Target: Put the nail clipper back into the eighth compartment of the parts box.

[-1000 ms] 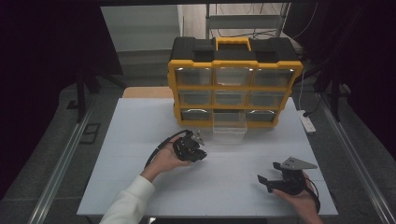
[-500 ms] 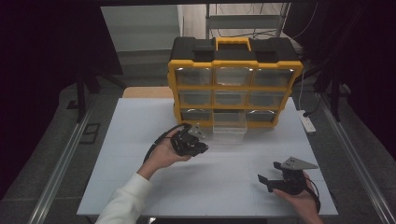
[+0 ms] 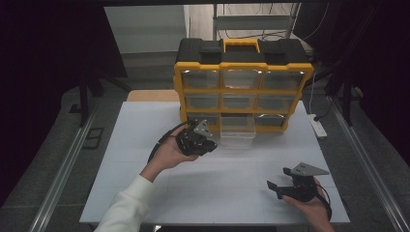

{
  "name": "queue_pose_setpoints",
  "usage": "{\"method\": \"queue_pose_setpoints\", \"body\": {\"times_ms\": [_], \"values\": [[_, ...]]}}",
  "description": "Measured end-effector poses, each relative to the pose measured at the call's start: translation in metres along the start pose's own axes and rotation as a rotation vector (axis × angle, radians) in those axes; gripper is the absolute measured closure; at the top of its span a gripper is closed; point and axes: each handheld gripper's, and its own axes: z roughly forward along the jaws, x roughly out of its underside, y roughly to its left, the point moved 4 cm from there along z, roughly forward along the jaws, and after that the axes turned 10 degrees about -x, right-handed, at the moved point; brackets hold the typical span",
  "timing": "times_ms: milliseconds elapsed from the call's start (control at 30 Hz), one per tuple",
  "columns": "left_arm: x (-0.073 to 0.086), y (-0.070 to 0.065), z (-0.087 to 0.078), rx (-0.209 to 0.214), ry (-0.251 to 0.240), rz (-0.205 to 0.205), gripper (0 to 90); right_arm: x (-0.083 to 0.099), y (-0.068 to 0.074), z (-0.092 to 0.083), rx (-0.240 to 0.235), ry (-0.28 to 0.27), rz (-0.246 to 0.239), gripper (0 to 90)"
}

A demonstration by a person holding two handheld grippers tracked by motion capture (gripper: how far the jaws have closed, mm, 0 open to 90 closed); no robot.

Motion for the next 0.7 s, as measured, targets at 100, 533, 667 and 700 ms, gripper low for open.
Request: {"method": "queue_pose_setpoints", "body": {"times_ms": [100,533,667,700], "values": [[-0.003,0.000,-0.001,-0.001,-0.001,0.007,79.4,0.000,0.000,0.000,0.000,0.001,0.001,14.6],[-0.019,-0.002,-0.004,-0.007,-0.008,0.038,79.4,0.000,0.000,0.000,-0.001,0.001,0.001,14.5],[-0.025,-0.002,-0.004,-0.009,-0.017,0.038,79.4,0.000,0.000,0.000,-0.004,0.001,0.002,14.6],[-0.026,-0.001,-0.004,-0.009,-0.016,0.039,79.4,0.000,0.000,0.000,-0.005,0.002,0.002,14.5]]}}
